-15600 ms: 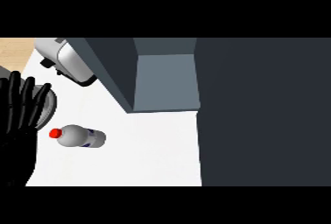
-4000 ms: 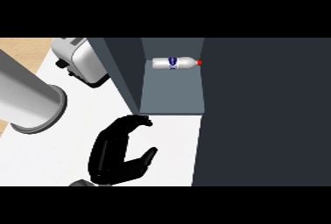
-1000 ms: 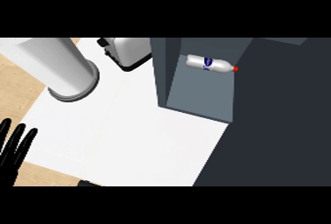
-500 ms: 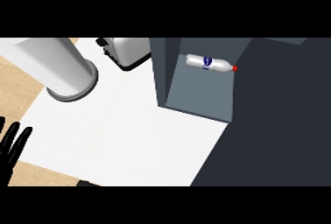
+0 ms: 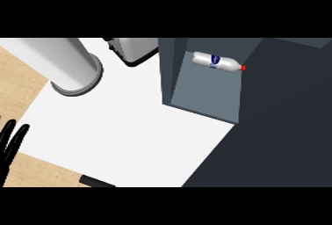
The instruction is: Pick up the bottled water, place it into the cabinet and close the cabinet
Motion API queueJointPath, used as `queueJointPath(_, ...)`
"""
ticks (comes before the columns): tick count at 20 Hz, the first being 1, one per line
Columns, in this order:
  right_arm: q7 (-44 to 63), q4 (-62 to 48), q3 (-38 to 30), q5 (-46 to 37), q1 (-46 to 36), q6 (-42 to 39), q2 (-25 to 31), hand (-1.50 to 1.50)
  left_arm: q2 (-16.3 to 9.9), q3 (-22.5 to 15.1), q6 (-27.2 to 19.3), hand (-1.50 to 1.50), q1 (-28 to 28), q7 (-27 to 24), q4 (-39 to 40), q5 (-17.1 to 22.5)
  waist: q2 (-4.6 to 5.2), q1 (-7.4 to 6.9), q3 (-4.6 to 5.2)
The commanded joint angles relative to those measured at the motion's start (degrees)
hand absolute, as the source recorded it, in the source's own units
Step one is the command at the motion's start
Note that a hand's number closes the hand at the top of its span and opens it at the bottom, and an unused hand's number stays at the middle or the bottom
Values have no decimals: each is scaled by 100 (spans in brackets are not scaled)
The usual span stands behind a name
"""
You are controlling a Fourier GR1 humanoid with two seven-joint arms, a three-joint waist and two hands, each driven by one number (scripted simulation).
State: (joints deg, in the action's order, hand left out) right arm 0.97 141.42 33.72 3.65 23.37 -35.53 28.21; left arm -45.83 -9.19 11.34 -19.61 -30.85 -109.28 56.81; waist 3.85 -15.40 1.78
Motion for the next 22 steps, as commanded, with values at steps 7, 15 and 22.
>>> queueJointPath(7, 553, -256, 93, 279, -314, 460, -588, 150, -35, 54, 103, -150, 87, 18, 46, 37, 77, -20, -36)
queueJointPath(15, 1221, -646, -299, 27, -1179, 538, -656, 150, -114, 124, 228, -150, 131, 72, 170, 105, 37, -55, -31)
queueJointPath(22, 1944, -1520, -504, 178, -2116, 832, -1145, 150, -98, 156, 254, -150, 135, 69, 269, 134, 5, -65, -54)
